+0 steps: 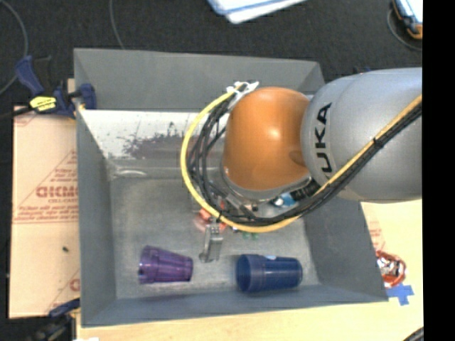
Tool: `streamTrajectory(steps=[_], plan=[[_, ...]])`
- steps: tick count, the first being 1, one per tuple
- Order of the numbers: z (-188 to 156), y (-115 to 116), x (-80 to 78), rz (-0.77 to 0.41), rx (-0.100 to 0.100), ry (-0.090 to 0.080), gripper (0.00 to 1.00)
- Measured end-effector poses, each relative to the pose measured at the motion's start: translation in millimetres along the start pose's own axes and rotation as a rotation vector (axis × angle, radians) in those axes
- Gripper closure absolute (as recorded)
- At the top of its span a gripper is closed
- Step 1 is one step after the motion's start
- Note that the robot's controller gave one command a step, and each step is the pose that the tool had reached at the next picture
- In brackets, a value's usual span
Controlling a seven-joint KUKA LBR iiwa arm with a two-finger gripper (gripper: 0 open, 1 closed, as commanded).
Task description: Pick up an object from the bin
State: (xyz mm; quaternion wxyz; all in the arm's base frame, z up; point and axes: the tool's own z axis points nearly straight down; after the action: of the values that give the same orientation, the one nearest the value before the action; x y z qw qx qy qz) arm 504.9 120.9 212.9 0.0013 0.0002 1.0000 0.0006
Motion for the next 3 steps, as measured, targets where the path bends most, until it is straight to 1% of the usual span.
streamTrajectory(steps=[1,2,3], plan=[[124.2,37.7,19.7,-0.001,-0.001,0.002,0.0],[48.7,50.1,28.8,0.156,-0.003,-0.006,0.0],[113.4,31.3,23.7,0.014,-0.001,0.002,0.0]])
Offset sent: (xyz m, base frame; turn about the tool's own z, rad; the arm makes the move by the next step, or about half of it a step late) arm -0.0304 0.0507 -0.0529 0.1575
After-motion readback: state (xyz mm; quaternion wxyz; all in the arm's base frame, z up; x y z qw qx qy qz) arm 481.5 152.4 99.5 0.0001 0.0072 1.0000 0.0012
